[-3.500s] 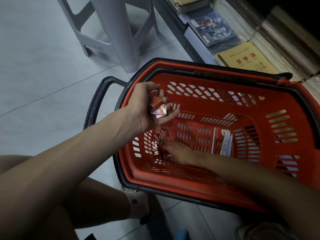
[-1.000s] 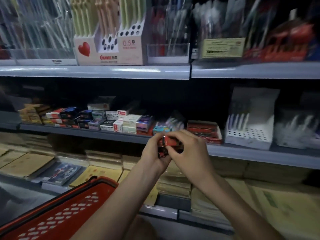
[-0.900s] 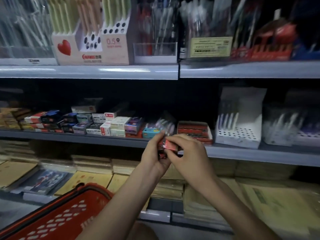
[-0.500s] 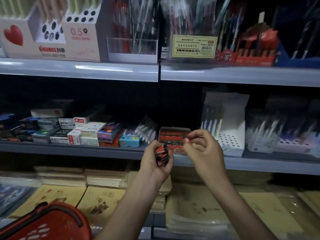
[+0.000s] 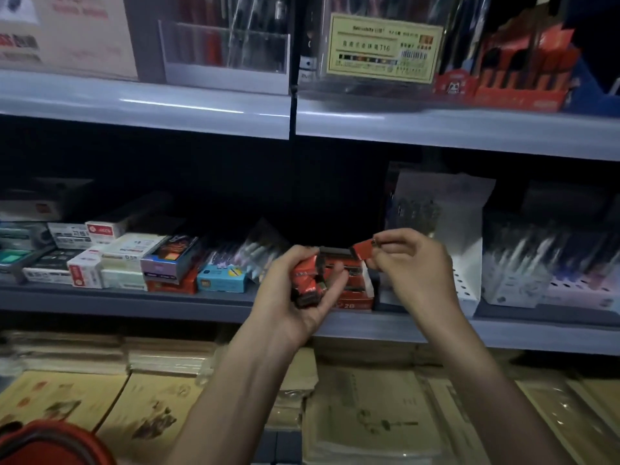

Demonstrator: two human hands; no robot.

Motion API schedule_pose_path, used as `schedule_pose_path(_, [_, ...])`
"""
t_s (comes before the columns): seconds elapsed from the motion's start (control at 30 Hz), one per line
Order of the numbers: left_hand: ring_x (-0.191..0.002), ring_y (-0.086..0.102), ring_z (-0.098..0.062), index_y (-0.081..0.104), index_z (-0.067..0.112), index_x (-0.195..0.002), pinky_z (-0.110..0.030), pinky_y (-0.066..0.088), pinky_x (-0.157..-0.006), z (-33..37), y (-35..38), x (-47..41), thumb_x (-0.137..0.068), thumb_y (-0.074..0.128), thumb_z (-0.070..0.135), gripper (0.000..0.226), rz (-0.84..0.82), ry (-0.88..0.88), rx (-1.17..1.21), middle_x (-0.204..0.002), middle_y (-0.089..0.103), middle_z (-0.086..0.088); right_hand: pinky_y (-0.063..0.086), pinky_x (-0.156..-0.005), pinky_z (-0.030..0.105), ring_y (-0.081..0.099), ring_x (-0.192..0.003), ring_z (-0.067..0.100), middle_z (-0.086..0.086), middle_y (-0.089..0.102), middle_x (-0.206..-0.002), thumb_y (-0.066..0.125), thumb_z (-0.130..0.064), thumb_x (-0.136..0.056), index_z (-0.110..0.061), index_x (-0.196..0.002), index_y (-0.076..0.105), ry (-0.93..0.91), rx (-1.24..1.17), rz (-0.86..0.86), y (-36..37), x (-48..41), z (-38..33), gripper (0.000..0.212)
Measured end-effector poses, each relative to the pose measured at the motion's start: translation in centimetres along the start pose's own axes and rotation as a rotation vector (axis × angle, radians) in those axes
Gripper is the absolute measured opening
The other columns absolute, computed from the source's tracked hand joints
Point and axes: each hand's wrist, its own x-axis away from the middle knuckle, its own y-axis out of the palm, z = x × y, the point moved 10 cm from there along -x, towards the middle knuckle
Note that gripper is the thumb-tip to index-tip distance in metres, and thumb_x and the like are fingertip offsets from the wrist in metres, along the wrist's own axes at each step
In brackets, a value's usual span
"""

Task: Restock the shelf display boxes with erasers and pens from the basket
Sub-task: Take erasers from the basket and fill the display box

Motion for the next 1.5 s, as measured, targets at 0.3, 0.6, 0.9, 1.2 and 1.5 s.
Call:
schedule_pose_path(0.3, [-0.071, 0.072, -0.016, 0.077, 0.012, -0.093, -0.027, 0.057, -0.053, -0.1, -0.7, -0.2, -0.089, 0.073, 0.011, 0.006, -0.046, 0.134, -0.337, -0.084, 0.076, -0.008, 0.053, -0.068, 0.014, 0.068, -0.073, -0.002, -0.012, 0.074, -0.078, 0.073, -0.019, -0.09, -0.027, -0.099, 0.075, -0.178, 0.324, -0.005, 0.9, 0.0, 1.0, 0.012])
schedule_pose_path(0.6, [-0.045, 0.052, -0.007, 0.079, 0.027, -0.101, -0.024, 0.036, -0.041, -0.7, -1.3, -0.4, -0.087, 0.071, 0.007, 0.026, -0.016, 0.3, -0.852, -0.063, 0.068, 0.0, 0.056, -0.081, 0.035, 0.067, -0.097, 0.019, -0.007, 0.069, -0.114, 0.069, -0.027, -0.095, -0.032, -0.117, 0.074, -0.351, 0.843, -0.08, 3.4, 0.8, 0.3, 0.023])
schedule_pose_path(0.9, [-0.045, 0.055, -0.004, 0.07, 0.035, -0.118, -0.023, 0.041, -0.045, -2.0, -1.6, -1.0, -0.087, 0.071, 0.009, 0.041, -0.029, 0.224, -1.033, -0.059, 0.068, 0.006, 0.047, -0.071, 0.032, 0.068, -0.094, 0.025, -0.004, 0.073, -0.106, 0.067, -0.026, -0.095, -0.03, -0.108, 0.076, -0.337, 1.013, -0.101, 4.5, 0.1, -0.1, 0.016])
schedule_pose_path(1.2, [-0.053, 0.053, -0.014, 0.077, 0.034, -0.11, -0.023, 0.038, -0.043, -1.9, -2.2, -1.6, -0.084, 0.072, 0.009, 0.036, -0.091, 0.12, -0.991, -0.07, 0.066, -0.003, 0.048, -0.068, 0.032, 0.067, -0.086, 0.026, 0.0, 0.073, -0.095, 0.064, -0.013, -0.093, -0.027, -0.098, 0.076, -0.32, 1.076, -0.152, 6.0, -0.4, 0.6, 0.02])
schedule_pose_path(1.5, [-0.056, 0.052, -0.014, 0.072, 0.011, -0.111, -0.021, 0.033, -0.043, -2.4, -2.4, -1.3, -0.09, 0.076, 0.034, 0.032, -0.12, 0.052, -0.743, -0.081, 0.061, -0.009, 0.052, -0.077, 0.028, 0.067, -0.094, 0.012, -0.01, 0.074, -0.112, 0.06, -0.012, -0.097, -0.032, -0.105, 0.079, -0.253, 0.746, -0.143, 3.9, 0.2, 0.0, 0.028])
